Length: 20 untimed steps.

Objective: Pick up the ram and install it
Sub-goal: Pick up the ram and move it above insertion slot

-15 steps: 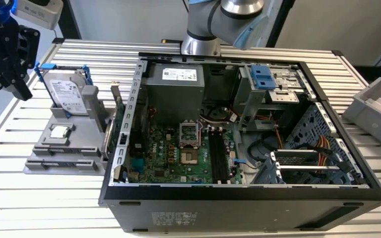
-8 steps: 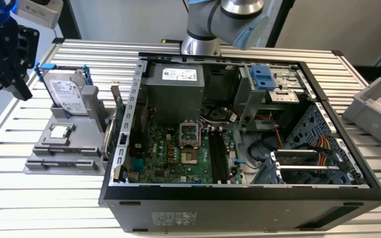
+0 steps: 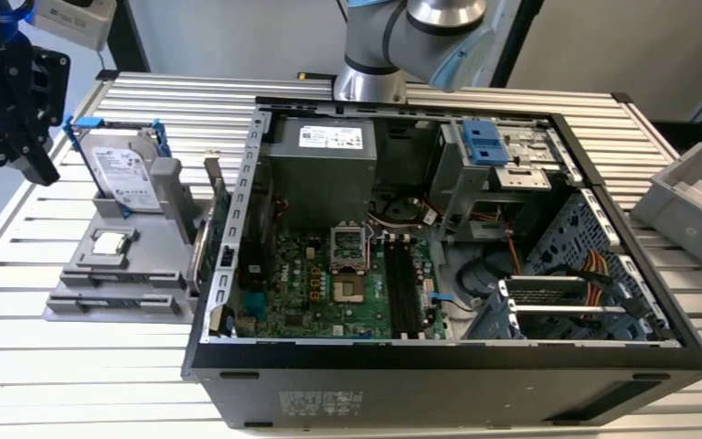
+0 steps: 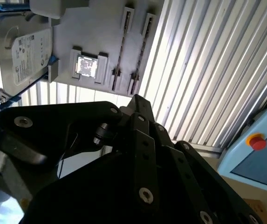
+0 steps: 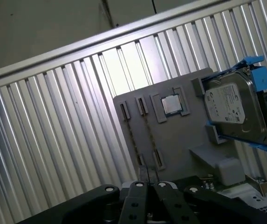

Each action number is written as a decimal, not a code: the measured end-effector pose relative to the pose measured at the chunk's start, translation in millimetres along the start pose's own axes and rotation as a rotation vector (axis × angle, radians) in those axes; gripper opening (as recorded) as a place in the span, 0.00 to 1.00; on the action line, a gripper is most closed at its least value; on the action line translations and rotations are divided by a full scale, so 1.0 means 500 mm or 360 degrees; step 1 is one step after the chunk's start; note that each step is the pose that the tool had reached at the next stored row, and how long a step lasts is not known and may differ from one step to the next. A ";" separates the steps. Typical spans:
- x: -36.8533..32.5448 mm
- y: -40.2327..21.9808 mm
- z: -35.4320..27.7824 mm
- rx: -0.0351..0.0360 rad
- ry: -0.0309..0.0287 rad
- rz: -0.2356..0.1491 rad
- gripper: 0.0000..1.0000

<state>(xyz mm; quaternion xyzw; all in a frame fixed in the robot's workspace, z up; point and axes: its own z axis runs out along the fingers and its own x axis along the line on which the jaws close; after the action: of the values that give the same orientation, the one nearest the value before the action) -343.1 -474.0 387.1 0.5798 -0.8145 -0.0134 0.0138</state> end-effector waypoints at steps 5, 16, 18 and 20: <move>0.000 0.000 0.000 0.0000 0.00018 -0.0049 0.00; 0.000 0.000 0.000 0.0001 0.00060 -0.0160 0.00; 0.000 0.000 0.000 0.0001 0.00075 -0.0199 0.00; 0.000 0.000 0.000 0.0001 0.00061 -0.0238 0.00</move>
<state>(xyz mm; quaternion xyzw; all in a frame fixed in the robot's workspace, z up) -343.2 -473.9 387.1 0.6392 -0.7688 -0.0130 0.0141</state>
